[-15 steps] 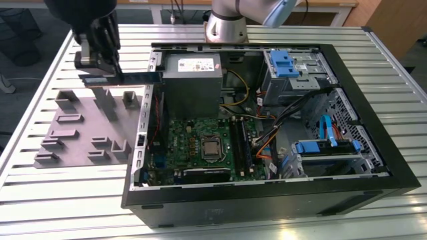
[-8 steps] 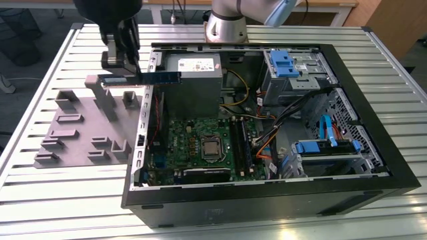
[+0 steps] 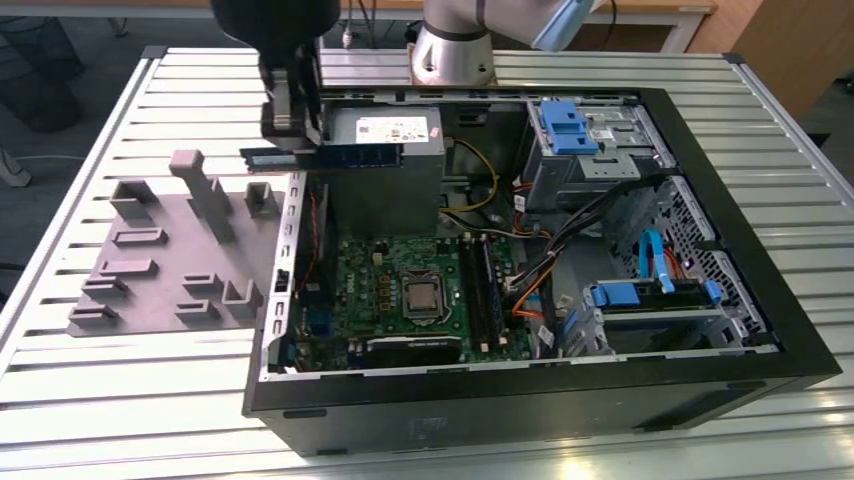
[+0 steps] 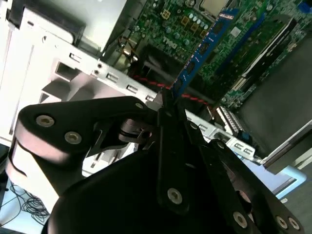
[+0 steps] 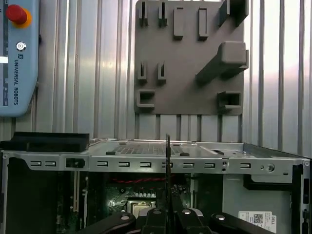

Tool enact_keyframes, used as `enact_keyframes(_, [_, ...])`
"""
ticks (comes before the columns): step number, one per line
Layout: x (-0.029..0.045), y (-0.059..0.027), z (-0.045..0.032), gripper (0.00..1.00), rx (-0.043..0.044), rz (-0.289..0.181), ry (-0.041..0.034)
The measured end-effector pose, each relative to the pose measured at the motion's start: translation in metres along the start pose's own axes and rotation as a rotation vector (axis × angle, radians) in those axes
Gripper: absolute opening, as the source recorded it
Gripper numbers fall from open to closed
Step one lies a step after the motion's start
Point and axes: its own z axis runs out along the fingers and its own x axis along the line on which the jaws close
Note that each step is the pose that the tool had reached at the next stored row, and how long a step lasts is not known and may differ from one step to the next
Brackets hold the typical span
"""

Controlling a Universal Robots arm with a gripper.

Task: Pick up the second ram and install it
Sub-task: 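Pick up the second ram and move it above second insertion slot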

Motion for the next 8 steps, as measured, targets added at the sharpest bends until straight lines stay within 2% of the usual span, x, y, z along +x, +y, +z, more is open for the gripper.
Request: enact_keyframes(8, [0.0003,-0.0348,0.0006,0.14,0.0000,0.000,-0.0001])
